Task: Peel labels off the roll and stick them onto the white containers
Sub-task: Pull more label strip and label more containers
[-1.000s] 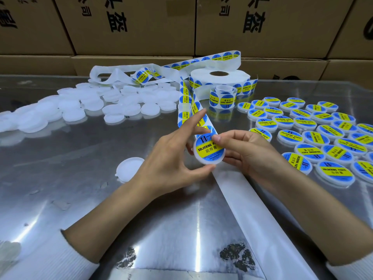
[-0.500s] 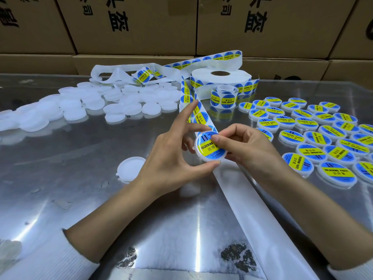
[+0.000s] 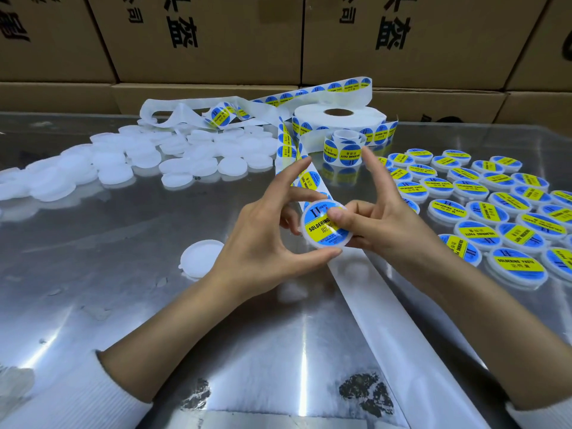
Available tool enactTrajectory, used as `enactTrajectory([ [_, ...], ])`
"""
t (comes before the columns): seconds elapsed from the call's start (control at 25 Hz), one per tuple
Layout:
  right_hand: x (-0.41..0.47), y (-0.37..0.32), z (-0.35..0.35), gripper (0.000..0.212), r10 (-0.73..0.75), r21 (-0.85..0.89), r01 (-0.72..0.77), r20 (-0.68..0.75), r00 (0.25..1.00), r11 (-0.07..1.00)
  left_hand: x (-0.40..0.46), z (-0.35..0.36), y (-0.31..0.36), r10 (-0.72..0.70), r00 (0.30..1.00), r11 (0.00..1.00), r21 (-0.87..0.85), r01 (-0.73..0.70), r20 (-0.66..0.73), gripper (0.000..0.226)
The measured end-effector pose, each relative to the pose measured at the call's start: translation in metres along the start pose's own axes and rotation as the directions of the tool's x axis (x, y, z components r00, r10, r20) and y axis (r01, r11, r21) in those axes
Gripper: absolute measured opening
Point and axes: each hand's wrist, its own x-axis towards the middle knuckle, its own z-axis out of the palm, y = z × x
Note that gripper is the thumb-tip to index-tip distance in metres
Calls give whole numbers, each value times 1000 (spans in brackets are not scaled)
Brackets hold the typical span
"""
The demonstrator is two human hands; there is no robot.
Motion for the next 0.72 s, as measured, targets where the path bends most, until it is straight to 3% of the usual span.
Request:
enactTrajectory([
  [0.16,-5,2,14,35,57,-118,-44,102,993,992,-2,1,2,25,1000,999,-24,-24,17,93],
  [0.24,-6,3,17,23,44,-127,-35,72,996,991,-2,2,4,28,999,998,-50,-27,20,95],
  [0.4,-1,6,18,43,51,-111,-56,-44,998,992,-1,3,3,37,999,998,-41,-37,-12,97],
  [0.52,1,7,20,59,167,-39,-175,-160,973,984,-3,9,2,66,997,997,25,-67,46,90],
  [0.64,1,8,24,60,238,110,-219,-208,949,969,-3,11,2,48,983,994,88,-64,175,75],
  [0.72,1,8,25,58,264,240,-213,-205,942,947,-2,10,3,119,972,981,129,-147,201,61],
])
